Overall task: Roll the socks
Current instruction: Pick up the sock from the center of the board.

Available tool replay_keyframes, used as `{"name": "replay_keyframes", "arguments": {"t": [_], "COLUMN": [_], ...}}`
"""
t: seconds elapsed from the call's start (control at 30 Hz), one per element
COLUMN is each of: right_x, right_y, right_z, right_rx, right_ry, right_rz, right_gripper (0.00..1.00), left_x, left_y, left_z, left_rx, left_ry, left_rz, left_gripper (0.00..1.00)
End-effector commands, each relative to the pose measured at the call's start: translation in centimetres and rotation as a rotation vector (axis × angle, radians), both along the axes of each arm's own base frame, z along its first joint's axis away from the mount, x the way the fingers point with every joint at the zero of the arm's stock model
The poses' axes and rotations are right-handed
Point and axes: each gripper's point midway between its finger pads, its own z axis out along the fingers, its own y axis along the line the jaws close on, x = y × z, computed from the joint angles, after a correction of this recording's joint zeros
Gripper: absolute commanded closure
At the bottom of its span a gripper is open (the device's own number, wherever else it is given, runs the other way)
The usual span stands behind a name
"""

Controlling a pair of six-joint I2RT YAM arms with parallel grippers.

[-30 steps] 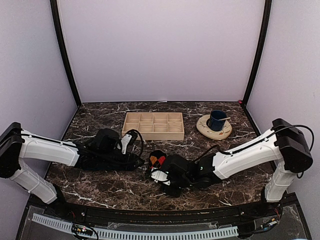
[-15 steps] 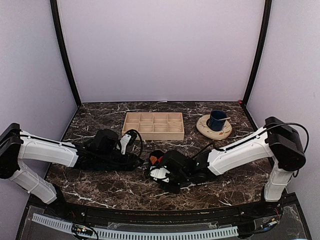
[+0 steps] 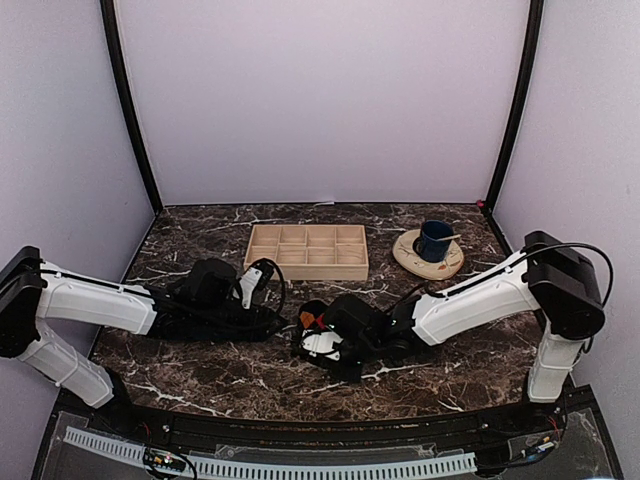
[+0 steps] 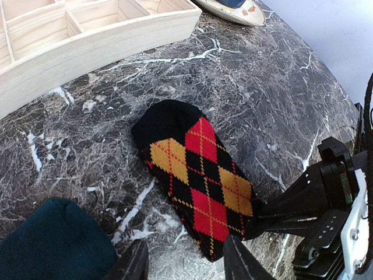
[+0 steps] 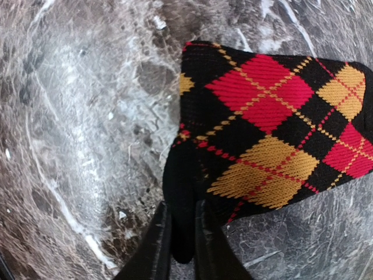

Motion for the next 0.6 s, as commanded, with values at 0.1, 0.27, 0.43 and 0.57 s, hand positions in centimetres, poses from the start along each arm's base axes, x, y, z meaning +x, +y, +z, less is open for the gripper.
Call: {"name": "replay_keyframes", "arguments": {"t": [0.1,0.27,0.43,0.57], "right_x": [0.5,0.3,0.6,0.8], "right_y": [0.1,0.6,1.0,0.6], "right_z": [-0.4,0.4,1.4,1.4], "right_rx": [0.008,0.039,0.066,0.066], "right_ry": [0.062,0.145,0.257,0.343], "right_rz": [-0.007,-0.003,-0.006,-0.016], "right_gripper": [0.97,0.99,1.0,1.0], "left_x": [-0.7,-1.1,-1.8,-2.6], "left_y": [0.3,0.2,-0.7,-1.5], "left_z": [-0.2,0.0,0.1,-0.2], "left_rx": [-0.006,-0.023,-0.041,-0.027], "left_ry": [-0.021,-0.03,-0.033,-0.05], "left_rz": [-0.021,-0.045,-0.106,-0.164], "left_gripper": [0.53,0.53,0.52,0.51]}}
